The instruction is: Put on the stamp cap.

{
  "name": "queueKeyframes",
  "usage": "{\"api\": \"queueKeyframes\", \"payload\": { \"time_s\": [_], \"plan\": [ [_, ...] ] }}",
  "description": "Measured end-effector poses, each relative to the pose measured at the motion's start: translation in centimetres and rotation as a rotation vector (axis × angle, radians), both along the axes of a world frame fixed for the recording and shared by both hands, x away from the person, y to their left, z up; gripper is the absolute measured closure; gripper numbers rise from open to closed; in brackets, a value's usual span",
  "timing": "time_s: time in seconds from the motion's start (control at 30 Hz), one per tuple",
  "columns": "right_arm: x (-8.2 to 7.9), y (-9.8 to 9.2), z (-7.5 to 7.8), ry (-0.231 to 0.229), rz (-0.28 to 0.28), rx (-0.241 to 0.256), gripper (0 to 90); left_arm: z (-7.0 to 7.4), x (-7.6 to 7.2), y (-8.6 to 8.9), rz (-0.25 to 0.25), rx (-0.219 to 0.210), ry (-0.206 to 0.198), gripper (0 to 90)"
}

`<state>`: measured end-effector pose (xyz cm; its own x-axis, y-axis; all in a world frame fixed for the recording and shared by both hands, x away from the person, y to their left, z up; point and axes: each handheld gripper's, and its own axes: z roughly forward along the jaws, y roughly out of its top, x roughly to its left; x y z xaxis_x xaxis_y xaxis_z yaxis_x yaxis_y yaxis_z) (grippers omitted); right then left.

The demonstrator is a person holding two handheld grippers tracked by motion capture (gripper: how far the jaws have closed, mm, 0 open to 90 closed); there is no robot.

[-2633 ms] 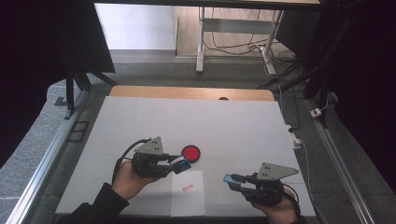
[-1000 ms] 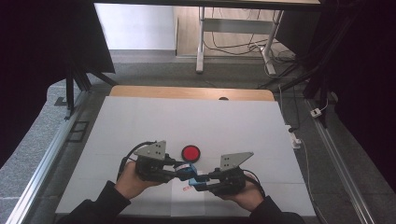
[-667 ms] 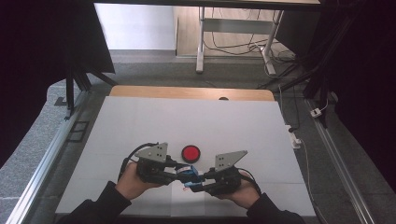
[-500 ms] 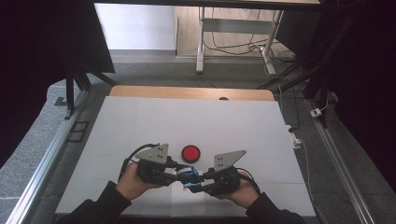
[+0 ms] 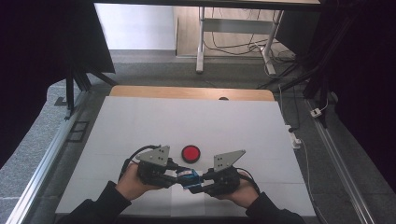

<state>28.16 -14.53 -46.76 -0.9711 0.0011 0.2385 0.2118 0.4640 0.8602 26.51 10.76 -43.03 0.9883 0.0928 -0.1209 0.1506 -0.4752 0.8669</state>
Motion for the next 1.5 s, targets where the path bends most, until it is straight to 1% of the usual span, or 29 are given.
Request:
{"api": "queueKeyframes", "payload": {
  "time_s": [0.17, 0.23, 0.3, 0.4, 0.47, 0.57, 0.63, 0.73, 0.9, 1.0, 1.27, 1.4, 1.5],
  "plan": [
    [0.0, 0.1, 0.0, 0.003, 0.009, -0.005, 68.8, -0.1, 0.0, -0.1, -0.015, 0.006, 0.001, 69.3],
    [0.0, 0.1, 0.0, 0.008, 0.016, 0.000, 68.8, -0.1, 0.0, -0.2, -0.027, 0.015, 0.003, 69.3],
    [-0.1, 0.1, 0.0, 0.001, 0.020, -0.003, 68.8, -0.2, 0.0, -0.2, -0.030, 0.019, 0.001, 69.3],
    [-0.1, 0.1, 0.1, 0.004, 0.021, -0.002, 68.8, -0.3, 0.1, -0.1, -0.037, 0.014, 0.008, 69.4],
    [-0.2, 0.2, 0.1, -0.004, 0.025, -0.004, 68.8, -0.4, 0.1, -0.1, -0.039, 0.010, 0.020, 69.4],
    [-0.3, 0.2, 0.2, -0.020, 0.026, -0.005, 68.9, -0.5, 0.2, -0.1, -0.043, -0.001, 0.033, 69.4],
    [-0.3, 0.1, 0.2, -0.025, 0.028, -0.001, 68.9, -0.6, 0.4, 0.0, -0.046, -0.015, 0.050, 69.4],
    [-0.3, 0.1, 0.2, -0.026, 0.030, 0.006, 68.9, -0.9, 0.6, 0.1, -0.049, -0.036, 0.071, 69.4],
    [-0.2, 0.0, 0.2, -0.024, 0.036, 0.013, 69.0, -1.1, 0.8, 0.2, -0.057, -0.060, 0.099, 69.4],
    [-0.3, 0.0, 0.3, -0.021, 0.034, 0.015, 69.0, -1.2, 0.8, 0.2, -0.057, -0.062, 0.102, 69.4],
    [-0.3, 0.0, 0.2, -0.022, 0.022, 0.015, 68.5, -0.9, 0.7, 0.1, -0.053, -0.042, 0.080, 69.3],
    [-0.4, 0.0, 0.2, -0.019, 0.019, 0.009, 67.8, -0.9, 0.7, 0.0, -0.051, -0.034, 0.078, 69.3],
    [-0.4, 0.1, 0.1, -0.018, 0.019, 0.008, 65.4, -0.8, 0.6, 0.0, -0.045, -0.029, 0.072, 69.3]
  ]
}}
